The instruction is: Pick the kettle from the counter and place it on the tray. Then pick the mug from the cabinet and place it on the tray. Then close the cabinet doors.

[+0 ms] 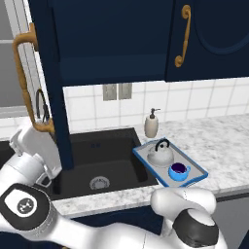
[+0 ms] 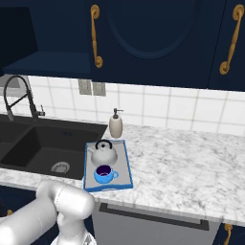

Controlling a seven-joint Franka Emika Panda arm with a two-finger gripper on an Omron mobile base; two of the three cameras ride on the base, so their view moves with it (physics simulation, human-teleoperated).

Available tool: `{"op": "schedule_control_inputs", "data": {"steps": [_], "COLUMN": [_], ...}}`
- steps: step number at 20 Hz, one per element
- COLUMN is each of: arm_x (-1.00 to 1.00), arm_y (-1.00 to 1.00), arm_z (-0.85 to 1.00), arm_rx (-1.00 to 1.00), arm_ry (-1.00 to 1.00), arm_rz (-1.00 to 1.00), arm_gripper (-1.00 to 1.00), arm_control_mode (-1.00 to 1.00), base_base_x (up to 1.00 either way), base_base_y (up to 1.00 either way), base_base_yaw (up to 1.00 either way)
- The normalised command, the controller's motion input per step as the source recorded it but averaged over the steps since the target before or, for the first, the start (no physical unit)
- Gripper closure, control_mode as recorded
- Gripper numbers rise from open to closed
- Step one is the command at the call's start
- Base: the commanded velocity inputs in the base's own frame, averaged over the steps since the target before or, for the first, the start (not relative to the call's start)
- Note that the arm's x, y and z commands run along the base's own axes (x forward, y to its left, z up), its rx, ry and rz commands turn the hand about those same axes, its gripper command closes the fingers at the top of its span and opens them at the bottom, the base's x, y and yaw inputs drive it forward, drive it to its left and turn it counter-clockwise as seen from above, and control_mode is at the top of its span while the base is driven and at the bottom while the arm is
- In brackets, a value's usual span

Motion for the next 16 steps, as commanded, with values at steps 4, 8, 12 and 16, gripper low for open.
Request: {"op": "schedule_control_inputs", "data": {"steps": [4,8,12,16], "arm_x": [0.0,0.13,0.31,0.41], "arm_y": [-0.76,-0.78,-0.77,-0.75], "arm_z": [0.03,0.05,0.09,0.08], "arm_rx": [0.05,0.07,0.09,0.11], "arm_ry": [-0.02,-0.01,0.0,0.0], "arm_rz": [-0.01,0.0,0.03,0.08], "arm_gripper": [-1.0,-1.0,-1.0,-1.0], "arm_control_mode": [-1.0,-1.0,-1.0,-1.0], "base_base_x": [0.0,0.0,0.0,0.0], "base_base_y": [0.0,0.0,0.0,0.0], "base_base_yaw": [0.0,0.0,0.0,0.0]}}
